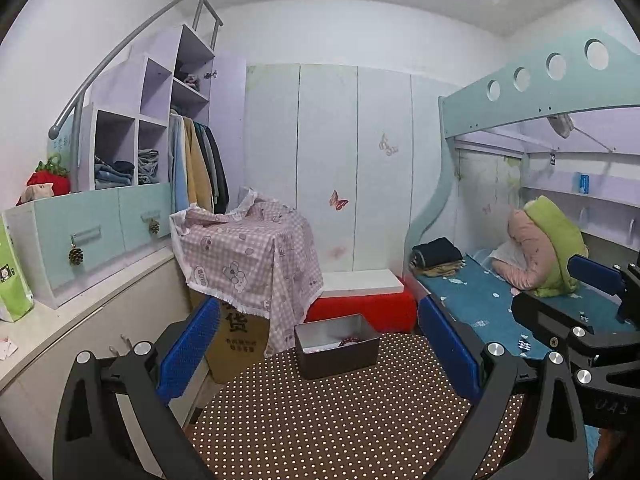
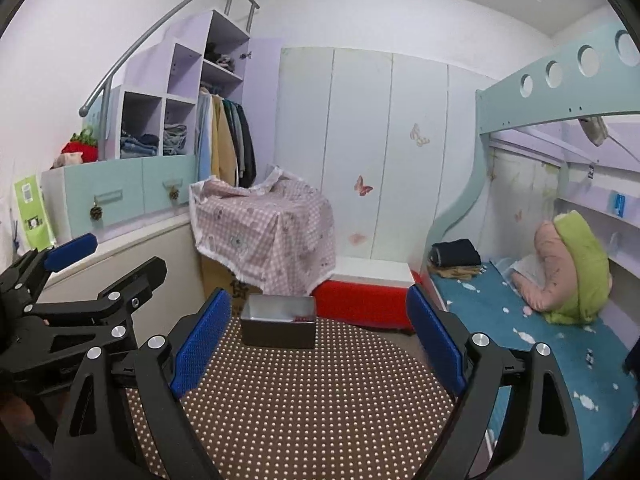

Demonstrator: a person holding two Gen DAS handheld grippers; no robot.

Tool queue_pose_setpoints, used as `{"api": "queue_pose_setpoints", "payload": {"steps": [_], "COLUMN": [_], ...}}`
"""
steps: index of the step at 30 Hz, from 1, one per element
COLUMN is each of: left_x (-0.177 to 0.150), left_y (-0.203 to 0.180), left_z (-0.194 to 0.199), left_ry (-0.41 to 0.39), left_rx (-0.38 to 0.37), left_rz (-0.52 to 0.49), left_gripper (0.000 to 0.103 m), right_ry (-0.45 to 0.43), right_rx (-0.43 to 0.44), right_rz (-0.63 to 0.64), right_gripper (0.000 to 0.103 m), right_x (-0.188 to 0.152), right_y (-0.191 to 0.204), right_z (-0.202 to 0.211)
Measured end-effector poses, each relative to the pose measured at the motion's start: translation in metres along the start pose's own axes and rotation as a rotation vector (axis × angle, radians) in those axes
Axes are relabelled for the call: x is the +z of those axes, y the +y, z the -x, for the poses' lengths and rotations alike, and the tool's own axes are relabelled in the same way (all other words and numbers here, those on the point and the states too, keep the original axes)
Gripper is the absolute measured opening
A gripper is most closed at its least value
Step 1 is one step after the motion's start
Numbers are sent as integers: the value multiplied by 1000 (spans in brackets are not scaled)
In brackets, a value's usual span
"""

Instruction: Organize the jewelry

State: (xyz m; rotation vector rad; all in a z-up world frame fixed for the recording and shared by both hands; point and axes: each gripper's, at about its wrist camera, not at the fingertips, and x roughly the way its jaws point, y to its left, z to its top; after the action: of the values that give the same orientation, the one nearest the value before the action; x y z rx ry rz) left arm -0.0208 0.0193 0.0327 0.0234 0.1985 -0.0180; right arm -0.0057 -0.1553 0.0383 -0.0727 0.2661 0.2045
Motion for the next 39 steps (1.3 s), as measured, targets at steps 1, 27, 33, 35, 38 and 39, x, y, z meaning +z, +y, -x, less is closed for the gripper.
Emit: {"api": "queue_pose_setpoints", "payload": {"steps": [1,27,33,35,38,39], "left_x": [0,1,3,4,4,4], "left_y": [0,1,0,0,0,-1], "left_z": [0,-2,-2,-3,-3,-2], "left_ry": [2,-8,-10,-11,-10,-10], "left_rx": [-4,1,4,6,3,3], "left_rz": [4,1,-4,-6,-4,-5], "left_gripper": [96,96,96,96,96,96], "right_ry": [-1,4,5,6,5,4], "right_rx": [1,5,4,4,4,4], "right_rz": [-2,-7,-7,-7,-8,-8], "right_gripper": [86,86,86,86,86,86], "right_x": [0,-1,-2,-2,-2,-2], "right_y": [0,2,1,1,1,1], "right_z": [0,-3,-3,-3,-3,-4]}}
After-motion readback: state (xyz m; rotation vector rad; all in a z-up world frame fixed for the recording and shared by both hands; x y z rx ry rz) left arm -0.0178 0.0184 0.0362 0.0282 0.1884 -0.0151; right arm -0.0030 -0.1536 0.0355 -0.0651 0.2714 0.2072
